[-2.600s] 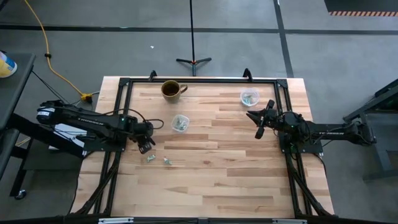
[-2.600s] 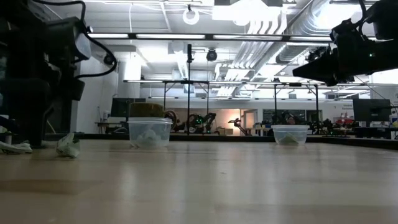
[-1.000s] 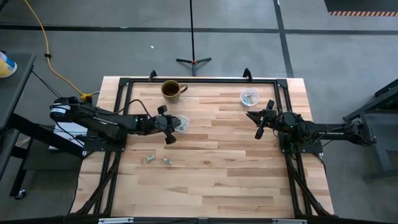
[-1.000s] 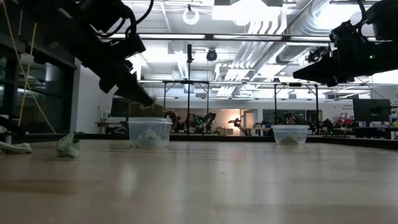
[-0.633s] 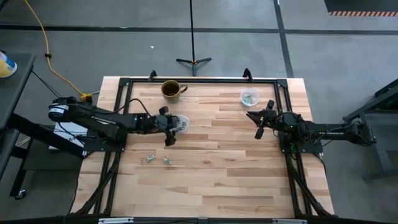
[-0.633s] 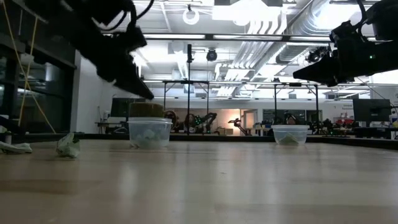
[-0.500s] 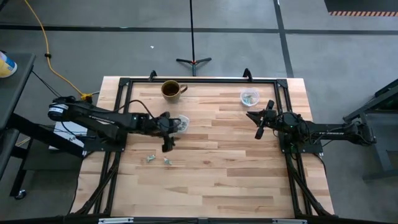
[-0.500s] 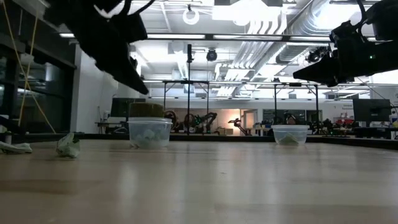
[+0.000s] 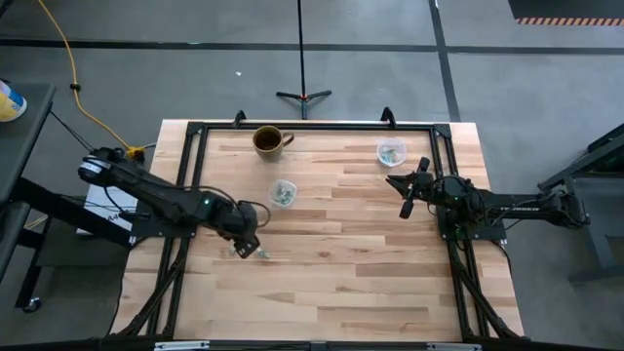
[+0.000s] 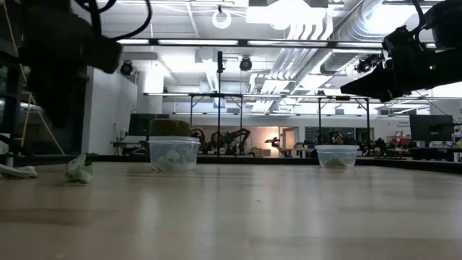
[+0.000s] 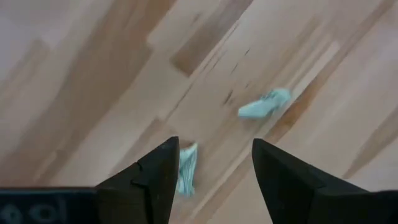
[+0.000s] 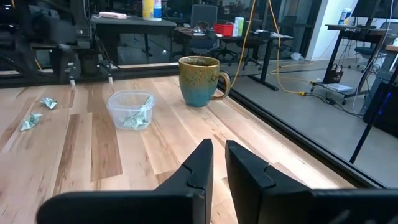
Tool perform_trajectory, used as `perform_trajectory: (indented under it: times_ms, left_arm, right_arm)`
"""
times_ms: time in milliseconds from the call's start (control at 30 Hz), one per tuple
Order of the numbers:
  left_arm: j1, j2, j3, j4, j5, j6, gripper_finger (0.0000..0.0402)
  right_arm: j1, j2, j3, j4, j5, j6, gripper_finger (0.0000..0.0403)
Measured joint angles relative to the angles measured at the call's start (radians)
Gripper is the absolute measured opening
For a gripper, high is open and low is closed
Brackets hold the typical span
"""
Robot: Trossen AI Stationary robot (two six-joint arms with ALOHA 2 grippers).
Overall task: Pick and place Stevia / Truvia into bins
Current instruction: Put the white stevia packet into the left transparent container
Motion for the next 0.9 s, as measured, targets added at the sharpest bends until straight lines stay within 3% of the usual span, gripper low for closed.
perform_trajectory:
  times_ms: [267, 533, 900]
  left_arm:
    - [-0.061, 0.047, -0.055, 0.015, 0.045, -0.15, 0.0234]
    - [-0.073, 0.127, -0.1, 0.102, 0.073, -0.155, 0.0234]
    - [-0.072, 0.242, -0.097, 0.097, 0.109, -0.08, 0.0223]
  right_arm:
    - [0.0, 0.0, 0.0, -0.005, 0.0, 0.007, 0.0041]
    - [0.0, 0.001, 0.0, -0.008, 0.0, 0.007, 0.0035]
    - [0.0, 0.0, 0.0, -0.004, -0.001, 0.008, 0.004]
